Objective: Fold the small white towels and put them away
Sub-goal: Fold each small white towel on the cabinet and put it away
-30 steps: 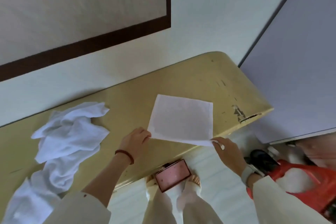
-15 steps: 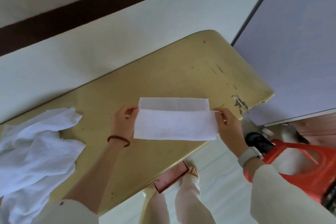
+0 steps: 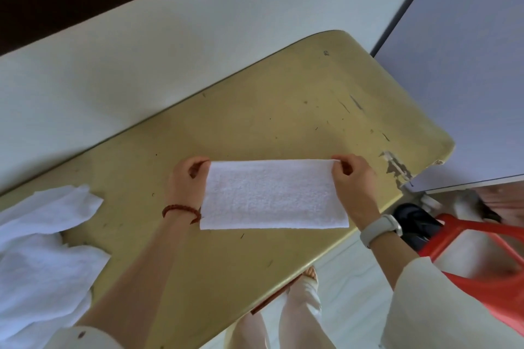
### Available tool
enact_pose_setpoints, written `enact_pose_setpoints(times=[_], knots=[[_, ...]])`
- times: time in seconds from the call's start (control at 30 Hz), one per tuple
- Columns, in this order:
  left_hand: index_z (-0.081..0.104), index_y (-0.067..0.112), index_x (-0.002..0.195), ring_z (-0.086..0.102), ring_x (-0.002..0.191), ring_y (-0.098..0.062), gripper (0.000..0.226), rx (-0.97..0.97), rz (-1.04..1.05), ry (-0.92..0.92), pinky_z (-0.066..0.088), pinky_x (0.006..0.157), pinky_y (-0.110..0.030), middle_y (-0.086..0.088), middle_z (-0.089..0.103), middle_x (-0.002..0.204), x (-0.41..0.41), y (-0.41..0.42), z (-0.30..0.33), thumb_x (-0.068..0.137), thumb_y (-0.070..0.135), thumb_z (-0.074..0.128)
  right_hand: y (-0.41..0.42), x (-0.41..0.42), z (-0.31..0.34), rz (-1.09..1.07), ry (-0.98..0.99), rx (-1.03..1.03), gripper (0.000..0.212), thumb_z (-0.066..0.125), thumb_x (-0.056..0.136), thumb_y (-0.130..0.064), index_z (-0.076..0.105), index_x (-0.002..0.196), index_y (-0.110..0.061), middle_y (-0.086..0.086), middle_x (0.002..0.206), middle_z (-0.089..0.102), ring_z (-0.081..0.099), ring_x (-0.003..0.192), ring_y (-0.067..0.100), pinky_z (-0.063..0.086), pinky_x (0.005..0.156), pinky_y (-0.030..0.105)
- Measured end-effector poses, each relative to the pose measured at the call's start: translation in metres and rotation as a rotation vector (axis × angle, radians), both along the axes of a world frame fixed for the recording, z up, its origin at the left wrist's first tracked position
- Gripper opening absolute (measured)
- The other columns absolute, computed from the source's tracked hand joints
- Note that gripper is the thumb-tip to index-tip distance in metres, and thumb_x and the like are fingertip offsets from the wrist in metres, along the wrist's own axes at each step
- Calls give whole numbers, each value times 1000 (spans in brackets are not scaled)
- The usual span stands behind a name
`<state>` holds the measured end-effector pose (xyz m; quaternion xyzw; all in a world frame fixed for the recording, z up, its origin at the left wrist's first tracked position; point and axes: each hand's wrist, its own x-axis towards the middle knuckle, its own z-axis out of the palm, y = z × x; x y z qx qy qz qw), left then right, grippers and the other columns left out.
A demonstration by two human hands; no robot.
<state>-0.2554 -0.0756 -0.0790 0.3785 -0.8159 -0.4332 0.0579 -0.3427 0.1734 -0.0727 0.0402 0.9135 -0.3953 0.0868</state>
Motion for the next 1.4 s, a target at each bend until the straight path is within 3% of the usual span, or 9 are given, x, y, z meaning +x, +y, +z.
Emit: enact_pose_setpoints(times=[0.33, 0.43, 0.53, 0.67, 0.87, 0.97, 1.13, 1.23, 1.4], knots=[[63, 14, 106, 52, 91, -16, 21, -238, -38, -78, 40, 77, -27, -5, 57, 111, -3, 1, -6, 90, 21, 52, -5, 3, -2, 70, 105, 205, 28, 46, 89, -6, 58, 115, -4, 13, 116, 50, 50, 102, 26, 38, 83, 29], [62, 9, 108, 55, 98, -31, 30, -556, -247, 18, 46, 79, -40, -13, 59, 110, 3, 12, -3, 88, 20, 42, -15, 23, 2, 243, 394, 398, 32, 41, 86, -11, 62, 110, -6, 15, 114, 59, 54, 108, 33, 40, 91, 44], [56, 16, 116, 51, 114, -28, 37, -738, -567, -34, 42, 92, -47, -9, 59, 121, 14, 36, -10, 88, 26, 35, -31, 47, -9, 471, 426, 539, 41, 34, 87, -19, 58, 119, -12, 15, 127, 55, 48, 123, 34, 29, 106, 53], [37, 23, 134, 28, 132, -31, 48, -761, -684, -214, 15, 106, -56, -11, 44, 141, 23, 56, -30, 90, 39, 29, -33, 57, -32, 520, 263, 639, 48, 25, 93, -34, 44, 134, -19, 17, 143, 39, 33, 133, 41, 15, 109, 52], [32, 26, 137, 35, 133, -34, 52, -733, -699, -319, 26, 100, -64, -9, 39, 145, 22, 53, -32, 89, 45, 25, -26, 56, -35, 536, 237, 662, 54, 7, 96, -42, 35, 139, -23, 16, 146, 35, 29, 133, 41, 13, 111, 48], [34, 26, 136, 36, 132, -35, 52, -738, -718, -325, 28, 98, -65, -10, 41, 143, 19, 48, -29, 88, 45, 26, -18, 53, -33, 520, 280, 566, 45, 18, 96, -35, 40, 132, -17, 20, 141, 41, 30, 132, 35, 16, 110, 43], [48, 28, 130, 39, 129, -38, 51, -838, -841, -355, 24, 90, -74, -10, 48, 137, 3, 31, -22, 88, 50, 31, 8, 59, -20, 522, 368, 469, 37, 38, 87, -28, 58, 113, -10, 15, 113, 58, 49, 105, 30, 49, 84, 41], [48, 29, 132, 30, 135, -37, 49, -918, -785, -323, 7, 96, -73, -9, 38, 145, -14, 27, -7, 86, 46, 49, 10, 75, -11, 636, 408, 374, 33, 42, 86, -27, 66, 102, -10, 10, 98, 62, 58, 87, 29, 52, 69, 36], [28, 28, 143, 6, 142, -28, 47, -876, -662, -381, -5, 104, -66, -3, 16, 154, -19, 29, 5, 97, 37, 34, -6, 100, 0, 806, 324, 32, 26, 46, 86, -21, 69, 96, -13, -2, 76, 68, 61, 65, 15, 50, 50, 25]])
